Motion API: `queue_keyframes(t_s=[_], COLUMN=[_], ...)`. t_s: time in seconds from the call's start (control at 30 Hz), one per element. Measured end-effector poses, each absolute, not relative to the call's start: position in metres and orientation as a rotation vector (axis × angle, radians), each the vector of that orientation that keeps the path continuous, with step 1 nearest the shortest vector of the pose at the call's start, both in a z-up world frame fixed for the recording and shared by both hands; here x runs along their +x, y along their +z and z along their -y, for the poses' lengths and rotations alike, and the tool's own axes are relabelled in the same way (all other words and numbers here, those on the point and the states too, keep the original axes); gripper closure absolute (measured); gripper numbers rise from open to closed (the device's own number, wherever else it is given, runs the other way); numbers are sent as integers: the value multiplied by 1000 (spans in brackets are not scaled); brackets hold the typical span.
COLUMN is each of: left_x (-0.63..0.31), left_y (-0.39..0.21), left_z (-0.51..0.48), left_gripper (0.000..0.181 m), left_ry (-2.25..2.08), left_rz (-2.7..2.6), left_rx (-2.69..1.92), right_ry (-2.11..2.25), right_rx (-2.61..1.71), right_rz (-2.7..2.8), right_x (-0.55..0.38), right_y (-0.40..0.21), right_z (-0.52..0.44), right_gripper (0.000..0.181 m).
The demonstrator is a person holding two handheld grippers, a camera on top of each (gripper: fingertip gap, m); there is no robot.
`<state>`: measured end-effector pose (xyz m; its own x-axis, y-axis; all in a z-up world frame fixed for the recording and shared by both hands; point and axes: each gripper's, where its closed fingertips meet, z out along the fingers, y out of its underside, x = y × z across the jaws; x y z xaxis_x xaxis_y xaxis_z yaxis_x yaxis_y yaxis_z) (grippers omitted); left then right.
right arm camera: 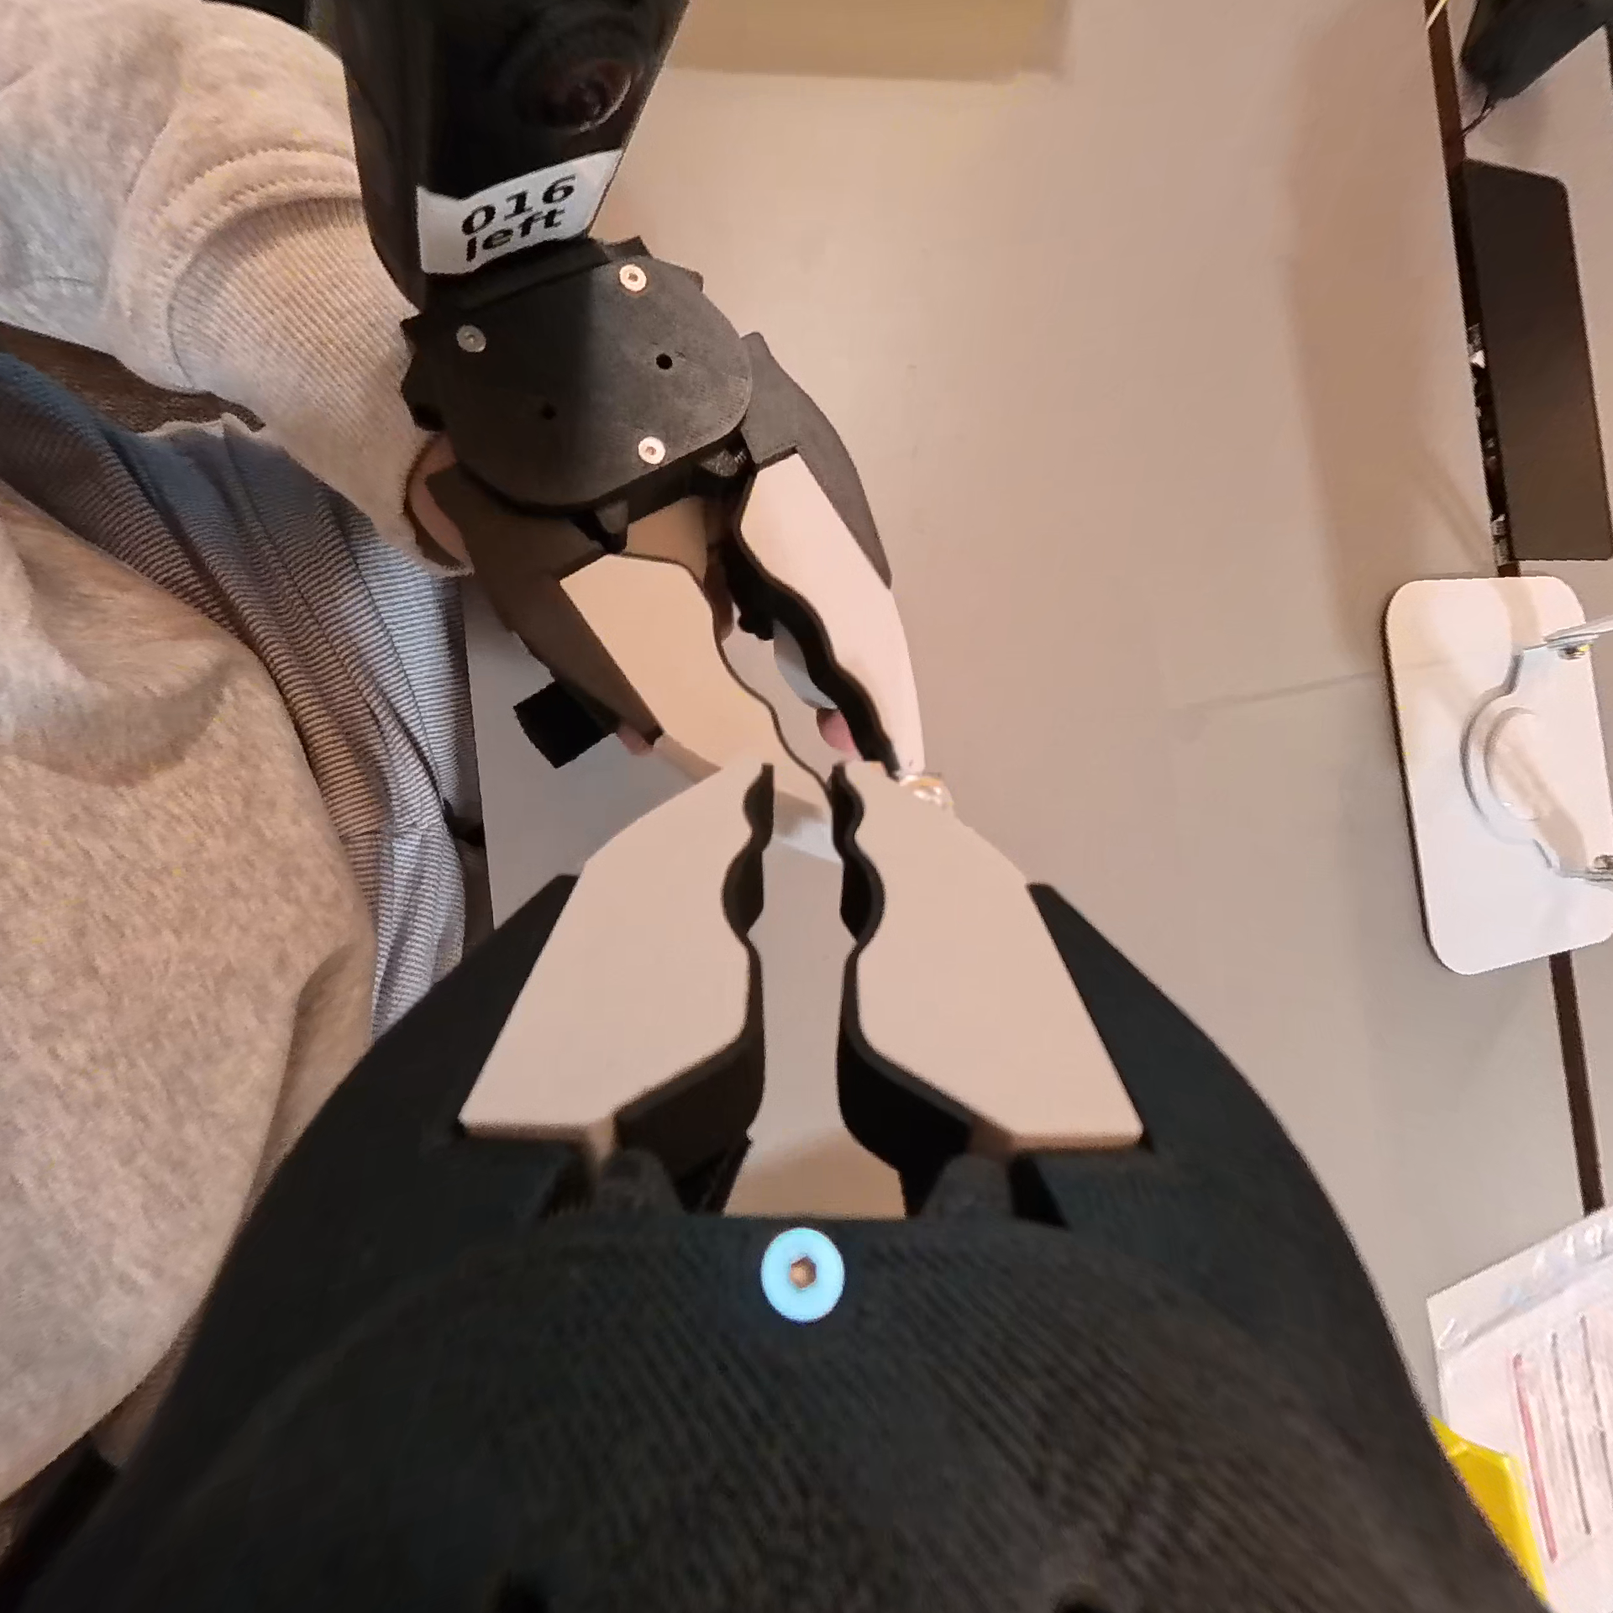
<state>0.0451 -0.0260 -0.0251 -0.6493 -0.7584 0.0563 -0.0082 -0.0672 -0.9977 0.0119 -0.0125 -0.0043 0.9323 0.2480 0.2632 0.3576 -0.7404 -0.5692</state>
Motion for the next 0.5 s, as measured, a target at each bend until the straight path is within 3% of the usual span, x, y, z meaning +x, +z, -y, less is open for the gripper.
queue_keyframes(t_s=[0.5], left_x=[42], left_y=[-19], left_z=[26], left_gripper=[162], left_ry=[-1827], left_rz=[-1634], left_rx=[-816], right_ry=[-261], right_rx=[-2459], right_rz=[356], right_x=[30], right_y=[-4], right_z=[18], right_gripper=[164])
